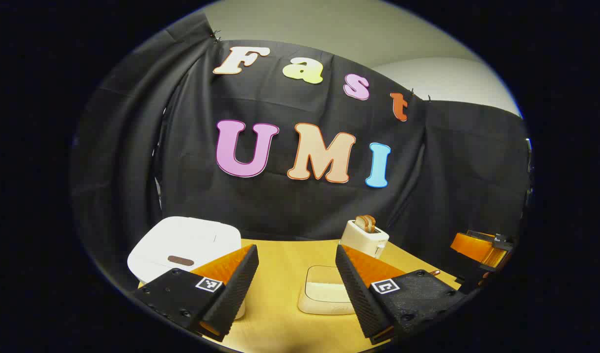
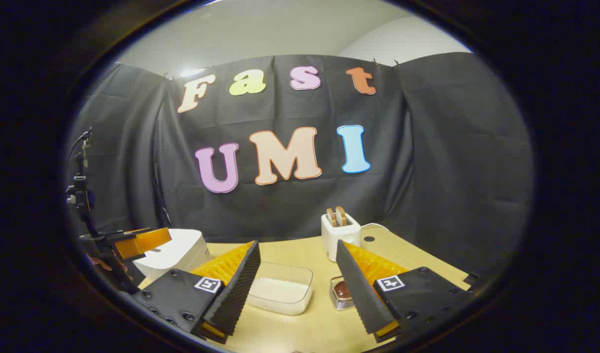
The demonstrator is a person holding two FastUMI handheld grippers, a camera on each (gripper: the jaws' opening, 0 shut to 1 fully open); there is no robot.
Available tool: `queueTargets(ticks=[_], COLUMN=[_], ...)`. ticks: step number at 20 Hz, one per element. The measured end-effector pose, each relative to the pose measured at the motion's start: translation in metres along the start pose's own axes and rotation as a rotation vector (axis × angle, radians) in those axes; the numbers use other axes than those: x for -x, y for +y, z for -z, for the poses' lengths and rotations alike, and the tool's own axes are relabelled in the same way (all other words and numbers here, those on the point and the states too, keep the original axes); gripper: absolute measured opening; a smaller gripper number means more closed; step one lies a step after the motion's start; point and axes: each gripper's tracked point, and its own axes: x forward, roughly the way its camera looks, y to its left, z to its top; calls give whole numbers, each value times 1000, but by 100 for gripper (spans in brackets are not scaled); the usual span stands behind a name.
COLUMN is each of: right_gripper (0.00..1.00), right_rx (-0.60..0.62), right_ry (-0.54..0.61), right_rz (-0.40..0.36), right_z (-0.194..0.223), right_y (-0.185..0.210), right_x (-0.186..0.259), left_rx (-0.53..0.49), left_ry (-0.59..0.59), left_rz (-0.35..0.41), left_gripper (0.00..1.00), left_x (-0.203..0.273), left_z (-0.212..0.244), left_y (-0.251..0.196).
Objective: Close the left gripper, press the button to open the rice cooker; take a wooden spoon from the chopstick holder with the right hand, scoop a spoonful of rice and pour it into the rice cooker, then put the wooden spoon back into the chopstick holder.
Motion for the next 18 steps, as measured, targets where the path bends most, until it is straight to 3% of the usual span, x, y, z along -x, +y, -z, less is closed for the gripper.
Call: queueTargets(ticks=[9,18], right_gripper=[99,99], right_rx=[-33,-45], right_ry=[14,22], right_rz=[16,41], right_z=[5,9], right_y=[-1,5], right_x=[6,23], left_rx=[-40,-83], left_ry=[-15,18], left_rz=[26,78], left_gripper=[90,67], left_x=[7,20], left_z=[-6,5], left_y=[-7,-19])
